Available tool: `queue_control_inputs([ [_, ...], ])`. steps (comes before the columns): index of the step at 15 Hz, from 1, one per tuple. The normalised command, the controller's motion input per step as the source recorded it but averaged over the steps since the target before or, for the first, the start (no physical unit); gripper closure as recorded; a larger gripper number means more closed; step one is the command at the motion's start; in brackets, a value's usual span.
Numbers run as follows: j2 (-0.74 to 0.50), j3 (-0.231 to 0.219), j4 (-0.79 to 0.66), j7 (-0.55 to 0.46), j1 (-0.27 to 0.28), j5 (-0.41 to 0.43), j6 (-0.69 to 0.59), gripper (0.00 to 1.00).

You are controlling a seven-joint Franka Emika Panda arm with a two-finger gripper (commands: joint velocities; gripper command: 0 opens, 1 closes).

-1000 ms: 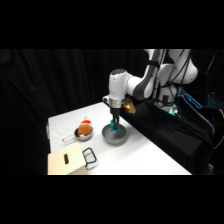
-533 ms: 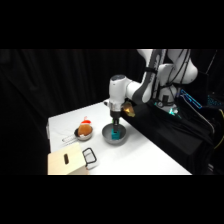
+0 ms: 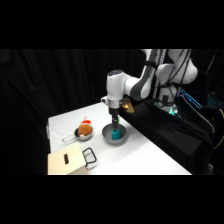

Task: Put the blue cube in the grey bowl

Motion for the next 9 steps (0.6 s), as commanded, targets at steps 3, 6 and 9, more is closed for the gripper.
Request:
queue_control_inputs([
  [3,-0.41,0.107,0.18,-0.43,-0.104,0.209,-0.69,0.0],
  [6,-0.29,0.085,0.25,-0.42,-0.146,0.224,-0.6,0.0],
  [9,-0.23,0.065,0.27,-0.21,-0.137,0.093,-0.55,0.0],
])
